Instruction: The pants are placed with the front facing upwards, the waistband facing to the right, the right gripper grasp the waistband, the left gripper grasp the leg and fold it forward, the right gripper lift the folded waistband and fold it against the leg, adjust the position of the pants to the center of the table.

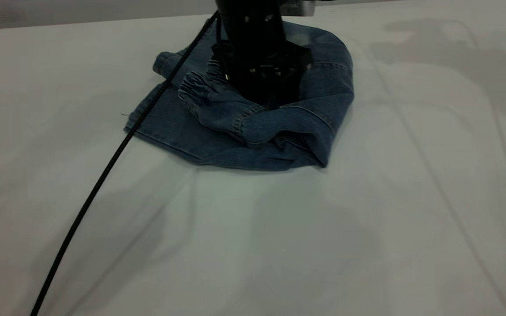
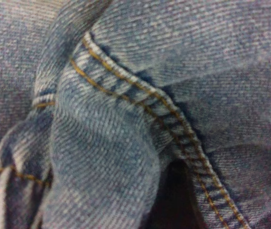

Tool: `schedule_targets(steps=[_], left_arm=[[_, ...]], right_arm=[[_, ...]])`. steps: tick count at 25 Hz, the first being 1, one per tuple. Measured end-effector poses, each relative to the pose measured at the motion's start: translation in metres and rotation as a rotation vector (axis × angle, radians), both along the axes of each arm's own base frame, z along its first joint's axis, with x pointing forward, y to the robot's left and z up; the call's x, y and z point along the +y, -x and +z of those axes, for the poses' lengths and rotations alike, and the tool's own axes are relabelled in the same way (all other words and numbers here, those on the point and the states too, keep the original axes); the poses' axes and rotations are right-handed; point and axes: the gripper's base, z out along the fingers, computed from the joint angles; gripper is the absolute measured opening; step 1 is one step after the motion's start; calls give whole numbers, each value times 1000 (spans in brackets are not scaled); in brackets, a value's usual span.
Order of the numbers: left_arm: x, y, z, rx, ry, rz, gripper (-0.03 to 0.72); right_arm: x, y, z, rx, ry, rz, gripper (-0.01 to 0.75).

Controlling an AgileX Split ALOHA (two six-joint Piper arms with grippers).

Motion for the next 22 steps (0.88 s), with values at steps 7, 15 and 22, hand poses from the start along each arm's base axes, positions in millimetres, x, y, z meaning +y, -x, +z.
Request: schedule_targets(steps=[7,15,22], left_arm=[[-6,4,0,26,-5,92,477],[-6,3,0,57,-20,246,458],[-10,5,1,117,-1,393,457]], right_arm=[[0,0,0,5,1,2,532],[0,0,0,5,2,2,532],[0,0,0,3,3,6,532]])
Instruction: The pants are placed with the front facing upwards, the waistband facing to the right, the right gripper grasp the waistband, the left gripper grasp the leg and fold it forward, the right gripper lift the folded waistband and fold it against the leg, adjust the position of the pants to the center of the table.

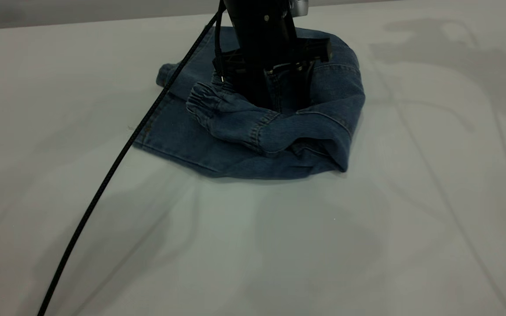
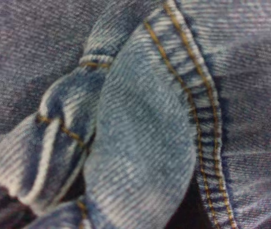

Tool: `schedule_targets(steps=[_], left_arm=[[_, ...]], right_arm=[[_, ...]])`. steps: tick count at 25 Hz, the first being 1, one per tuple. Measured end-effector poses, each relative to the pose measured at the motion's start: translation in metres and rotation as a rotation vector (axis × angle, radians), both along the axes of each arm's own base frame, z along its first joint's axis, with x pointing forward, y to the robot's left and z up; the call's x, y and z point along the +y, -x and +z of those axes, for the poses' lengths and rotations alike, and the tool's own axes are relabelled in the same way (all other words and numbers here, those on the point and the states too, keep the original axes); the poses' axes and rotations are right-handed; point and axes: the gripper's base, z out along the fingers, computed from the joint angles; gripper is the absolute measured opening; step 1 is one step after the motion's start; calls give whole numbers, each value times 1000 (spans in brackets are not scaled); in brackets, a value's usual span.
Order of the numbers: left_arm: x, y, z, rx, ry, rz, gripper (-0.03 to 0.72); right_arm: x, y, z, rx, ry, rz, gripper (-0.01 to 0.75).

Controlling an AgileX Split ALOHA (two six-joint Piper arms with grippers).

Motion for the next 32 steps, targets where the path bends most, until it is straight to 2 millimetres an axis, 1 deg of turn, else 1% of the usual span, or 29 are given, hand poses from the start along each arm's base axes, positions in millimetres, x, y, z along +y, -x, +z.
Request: schedule_targets(steps=[4,7,13,16,18,26,29,32], left_arm=[[-7,1,2,36,65,92,457],[-11,0,4,43,111,118,457],[-11,1,5,53,117,119,457],[-9,2,13,62,111,85,457],[-8,-3,19,39,126,63,456],[-6,-24,59,-122,200,12,456],[-1,-30,83,-209,217,-43,455],[10,-35,108,-297,220,-108,455]], right_arm=[[0,0,0,0,0,0,532],[0,0,0,1,-1,0,532],[0,0,0,1,-1,0,532],[0,0,0,2,-1,1,532],[0,0,0,2,-1,1,532],[-1,2,0,13,11,8,532],[-1,3,3,6,20,28,532],[-1,5,10,-6,34,73,532]])
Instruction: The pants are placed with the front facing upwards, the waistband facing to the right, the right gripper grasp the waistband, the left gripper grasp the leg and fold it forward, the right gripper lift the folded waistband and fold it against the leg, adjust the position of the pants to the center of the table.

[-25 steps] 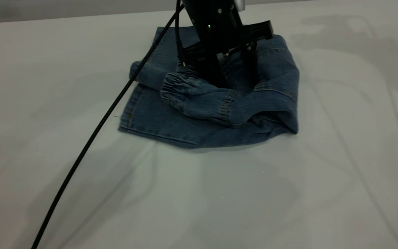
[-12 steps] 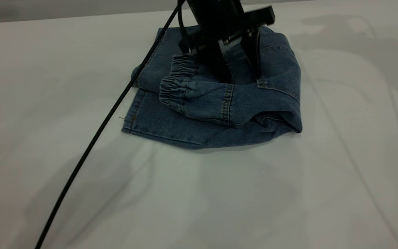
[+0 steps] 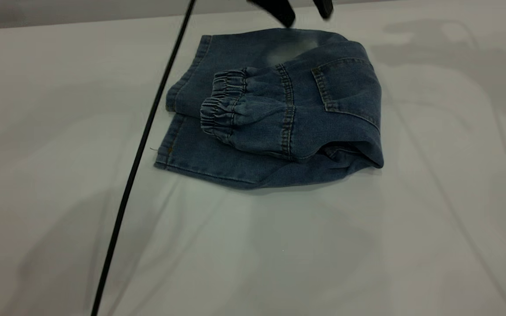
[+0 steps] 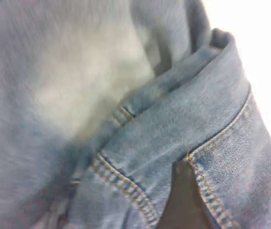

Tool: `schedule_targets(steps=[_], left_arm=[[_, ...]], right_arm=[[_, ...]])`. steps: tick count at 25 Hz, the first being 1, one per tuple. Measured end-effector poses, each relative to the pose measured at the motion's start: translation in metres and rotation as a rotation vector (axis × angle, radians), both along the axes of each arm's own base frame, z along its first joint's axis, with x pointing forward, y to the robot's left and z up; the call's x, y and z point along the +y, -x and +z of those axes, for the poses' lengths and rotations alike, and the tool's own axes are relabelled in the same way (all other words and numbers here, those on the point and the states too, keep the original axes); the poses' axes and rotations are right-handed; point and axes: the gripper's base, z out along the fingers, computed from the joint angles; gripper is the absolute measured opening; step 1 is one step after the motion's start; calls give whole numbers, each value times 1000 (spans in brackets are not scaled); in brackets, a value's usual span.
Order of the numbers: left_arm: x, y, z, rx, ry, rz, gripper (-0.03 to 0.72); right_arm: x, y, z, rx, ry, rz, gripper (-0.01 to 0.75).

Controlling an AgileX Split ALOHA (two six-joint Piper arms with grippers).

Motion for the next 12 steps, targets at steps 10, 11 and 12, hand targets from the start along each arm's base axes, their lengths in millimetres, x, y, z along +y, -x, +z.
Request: schedule_targets(steps=[10,11,12], left_arm=[[54,1,117,-369,-199,34,454],[60,3,130,-412,-231,46,454],[65,5,141,-448,-261,55,452]], right_arm=[[2,6,83,-186,-26,34,532],[2,10,97,-222,-30,30,532],[2,13,109,-251,-33,28,532]])
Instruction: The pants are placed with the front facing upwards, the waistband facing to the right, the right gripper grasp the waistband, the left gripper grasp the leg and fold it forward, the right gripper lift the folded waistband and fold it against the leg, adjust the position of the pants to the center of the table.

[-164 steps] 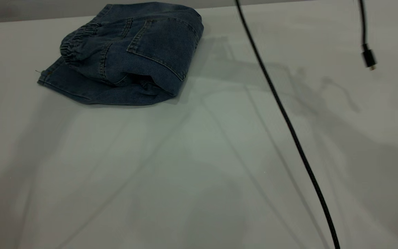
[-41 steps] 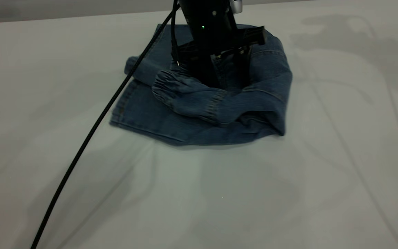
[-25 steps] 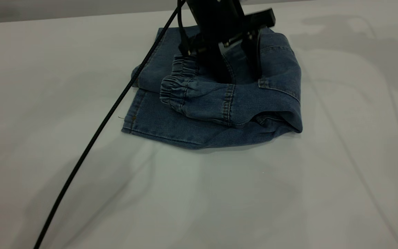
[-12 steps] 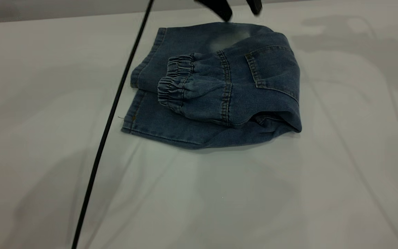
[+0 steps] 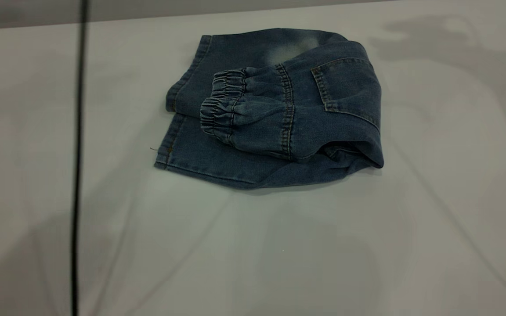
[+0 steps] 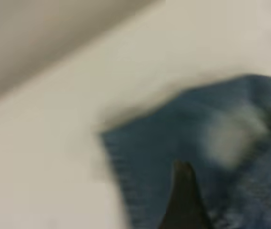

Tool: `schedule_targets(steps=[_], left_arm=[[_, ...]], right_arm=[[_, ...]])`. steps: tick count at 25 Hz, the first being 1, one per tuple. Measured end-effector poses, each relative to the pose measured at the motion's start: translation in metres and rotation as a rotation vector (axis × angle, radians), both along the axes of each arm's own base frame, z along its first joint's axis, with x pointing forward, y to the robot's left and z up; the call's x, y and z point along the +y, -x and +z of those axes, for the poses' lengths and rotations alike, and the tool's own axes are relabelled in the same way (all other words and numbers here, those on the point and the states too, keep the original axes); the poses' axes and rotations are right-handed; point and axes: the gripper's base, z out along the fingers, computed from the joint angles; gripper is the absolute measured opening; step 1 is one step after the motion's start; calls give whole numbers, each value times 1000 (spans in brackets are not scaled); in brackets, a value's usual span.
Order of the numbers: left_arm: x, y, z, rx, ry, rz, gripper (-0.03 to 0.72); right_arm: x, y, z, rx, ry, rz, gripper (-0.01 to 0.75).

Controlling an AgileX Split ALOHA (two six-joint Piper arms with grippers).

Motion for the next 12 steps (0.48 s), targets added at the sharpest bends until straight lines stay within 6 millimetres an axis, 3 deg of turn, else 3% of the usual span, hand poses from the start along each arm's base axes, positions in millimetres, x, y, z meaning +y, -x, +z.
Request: schedule_targets(steps=[5,12], left_arm=[[23,19,59,-169,-78,47,452],[50,60,134,-341,-57,95,452]], right_arm=[[-1,28,51,-104,-9,-6,532],[-5,93,134,-285,-24,-22,532]])
